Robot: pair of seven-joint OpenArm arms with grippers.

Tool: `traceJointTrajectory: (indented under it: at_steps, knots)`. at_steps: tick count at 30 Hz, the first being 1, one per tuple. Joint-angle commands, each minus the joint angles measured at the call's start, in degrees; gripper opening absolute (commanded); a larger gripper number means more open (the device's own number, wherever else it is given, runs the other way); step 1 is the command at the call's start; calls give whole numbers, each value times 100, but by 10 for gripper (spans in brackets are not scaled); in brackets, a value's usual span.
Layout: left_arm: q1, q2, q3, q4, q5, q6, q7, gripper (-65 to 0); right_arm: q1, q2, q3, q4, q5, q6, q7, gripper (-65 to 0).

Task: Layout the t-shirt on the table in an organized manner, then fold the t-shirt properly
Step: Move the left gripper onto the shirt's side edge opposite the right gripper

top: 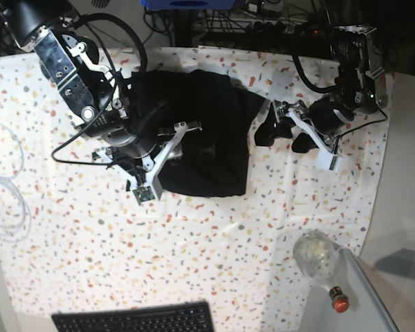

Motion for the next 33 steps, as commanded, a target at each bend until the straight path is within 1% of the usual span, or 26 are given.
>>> traceJointTrajectory:
  at_steps: [1, 5, 9, 12, 17, 22, 25, 29, 31, 33]
  knots:
    - [-107, -10, 23, -17, -104, -58, -77, -2, 71, 15, 78, 91, -45, -2, 119, -395]
    - [-221, 193, 32, -131, -104, -58, -85, -2, 62, 24, 157, 82, -45, -2, 119, -395]
    - [-335, 360, 40, -131, -104, -58, -85, -2, 62, 138, 175, 3, -45, -2, 119, -395]
    - [-476, 386, 119, -201, -68, -58, -85, -2, 62, 138, 201, -129, -45, -2, 119, -395]
    - [-696, 386, 691, -562, -86, -58, -94, -2, 62, 138, 201, -208, -45, -2, 128, -395]
    - [-810, 421, 770, -703, -68, -58, -94, -3, 71, 138, 201, -226, -45, -2, 198, -395]
    - [-933, 492, 770, -1001, -60, -58, -94, -3, 36, 138, 201, -235, -45, -2, 401, -395]
    - [-1048, 509, 770, -1397, -51, -58, -103, -3, 36, 138, 201, -235, -45, -2, 427, -395]
    - [-1048, 509, 805, -1520, -51, -58, -296, -3, 36, 138, 201, -235, -45, -2, 436, -395]
    - [-1048, 483, 1122, -1661, -51, -58, -578, -3, 36, 138, 210, -235, -45, -2, 436, -395]
